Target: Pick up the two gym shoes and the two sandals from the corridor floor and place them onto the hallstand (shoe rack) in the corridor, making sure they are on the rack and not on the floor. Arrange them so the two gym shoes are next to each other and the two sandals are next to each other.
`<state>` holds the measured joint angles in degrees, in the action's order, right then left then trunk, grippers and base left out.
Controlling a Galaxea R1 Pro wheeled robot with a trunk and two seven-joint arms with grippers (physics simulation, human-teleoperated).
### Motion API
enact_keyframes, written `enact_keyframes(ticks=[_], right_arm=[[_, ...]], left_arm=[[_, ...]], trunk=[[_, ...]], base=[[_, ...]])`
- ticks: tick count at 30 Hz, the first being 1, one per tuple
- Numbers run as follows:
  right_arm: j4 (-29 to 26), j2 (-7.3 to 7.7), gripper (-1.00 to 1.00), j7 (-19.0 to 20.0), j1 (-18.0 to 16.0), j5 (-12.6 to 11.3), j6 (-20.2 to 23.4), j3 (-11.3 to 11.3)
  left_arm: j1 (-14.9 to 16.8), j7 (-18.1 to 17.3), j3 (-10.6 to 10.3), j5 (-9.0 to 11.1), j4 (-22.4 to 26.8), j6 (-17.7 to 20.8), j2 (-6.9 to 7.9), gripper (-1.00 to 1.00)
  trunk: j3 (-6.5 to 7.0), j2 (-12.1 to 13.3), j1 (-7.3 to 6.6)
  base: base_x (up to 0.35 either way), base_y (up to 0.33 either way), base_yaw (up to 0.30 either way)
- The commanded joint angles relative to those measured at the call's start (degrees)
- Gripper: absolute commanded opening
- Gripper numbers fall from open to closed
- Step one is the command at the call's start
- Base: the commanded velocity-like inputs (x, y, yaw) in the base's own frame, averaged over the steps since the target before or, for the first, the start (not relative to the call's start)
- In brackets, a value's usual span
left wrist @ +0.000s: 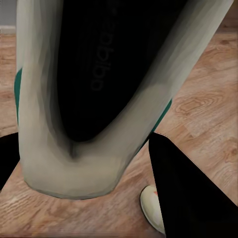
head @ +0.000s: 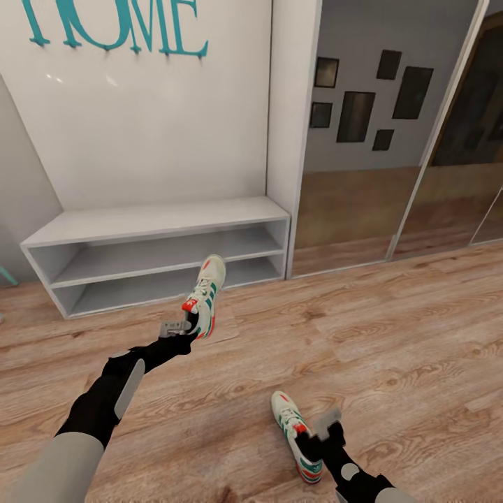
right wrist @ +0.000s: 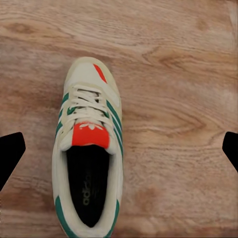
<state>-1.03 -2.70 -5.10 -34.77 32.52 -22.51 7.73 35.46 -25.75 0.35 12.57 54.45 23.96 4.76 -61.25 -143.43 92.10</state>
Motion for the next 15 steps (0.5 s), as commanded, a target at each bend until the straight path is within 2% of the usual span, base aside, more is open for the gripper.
enact_keyframes(ticks=[1,13,15], right_arm=[[0.07,0.0,1.0,-0.29,-0.04,0.61,-0.16,0.44],[0.07,0.06,1.0,-0.35,-0.04,0.62,-0.16,0.44],[0.07,0.06,1.0,-0.35,-0.04,0.62,-0.16,0.45]], left_arm=[[0.03,-0.11,0.05,0.61,0.04,0.47,0.0,-1.0],[0.05,-0.09,0.0,0.56,-0.03,0.47,-0.01,-1.0],[0.05,-0.11,0.0,0.54,-0.02,0.47,-0.01,-1.0]], trunk=[[-0.36,-0.04,0.01],[-4.08,-0.2,0.32],[-4.21,-0.2,0.32]], base=[[0.0,0.0,0.063],[0.0,0.0,0.086],[0.0,0.0,0.069]])
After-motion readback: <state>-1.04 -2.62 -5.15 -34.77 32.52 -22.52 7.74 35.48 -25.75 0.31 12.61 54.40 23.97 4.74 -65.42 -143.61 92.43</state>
